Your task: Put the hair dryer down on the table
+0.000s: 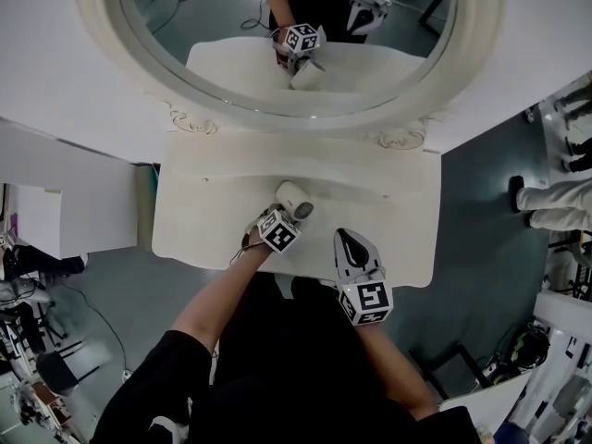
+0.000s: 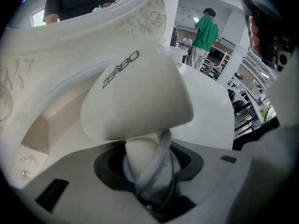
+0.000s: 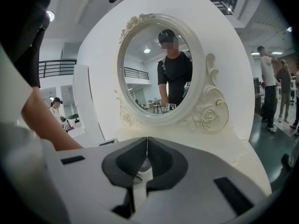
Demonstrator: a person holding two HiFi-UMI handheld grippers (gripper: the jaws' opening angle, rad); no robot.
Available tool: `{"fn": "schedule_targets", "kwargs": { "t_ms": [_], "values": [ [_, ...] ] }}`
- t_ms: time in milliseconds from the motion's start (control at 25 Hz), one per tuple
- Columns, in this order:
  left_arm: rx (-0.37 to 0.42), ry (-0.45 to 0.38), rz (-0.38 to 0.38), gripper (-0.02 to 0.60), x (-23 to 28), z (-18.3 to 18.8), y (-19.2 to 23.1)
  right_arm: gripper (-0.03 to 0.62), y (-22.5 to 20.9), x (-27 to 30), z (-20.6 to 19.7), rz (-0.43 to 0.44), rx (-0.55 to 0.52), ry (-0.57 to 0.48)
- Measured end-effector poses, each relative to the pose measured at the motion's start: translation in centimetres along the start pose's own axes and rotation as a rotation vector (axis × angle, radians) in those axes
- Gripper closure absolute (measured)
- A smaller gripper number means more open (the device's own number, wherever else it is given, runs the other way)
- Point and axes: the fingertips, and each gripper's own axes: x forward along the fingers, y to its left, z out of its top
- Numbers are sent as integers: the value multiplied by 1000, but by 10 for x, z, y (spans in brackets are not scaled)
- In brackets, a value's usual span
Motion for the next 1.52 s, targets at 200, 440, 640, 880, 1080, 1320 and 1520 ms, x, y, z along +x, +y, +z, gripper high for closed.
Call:
{"fn": "schedule_targets", "kwargs": {
  "t_ms": [200, 440, 640, 880, 1080, 1320, 1520],
  "values": [
    [0, 3, 0, 397, 0, -1, -1, 574, 12, 8, -1, 12, -43, 1],
    [-29, -8, -42, 390, 1, 1, -6, 574, 24, 10, -3, 54, -5, 3],
    [-57, -23, -68, 376, 2, 1, -11, 574, 28, 1, -5, 67, -13, 2],
    [-54, -31, -59, 337, 4, 2, -14, 574, 20, -9, -14, 41, -7, 6],
    [-53, -31, -50, 337, 4, 2, -14, 574, 22, -16, -19, 34, -2, 7],
    [-92, -56, -88, 333, -1, 4, -16, 574, 19, -24, -20, 17, 7, -2],
    [-97, -85, -84, 325, -13, 5, -15, 574, 12, -28, -20, -3, 11, -10]
  ]
}}
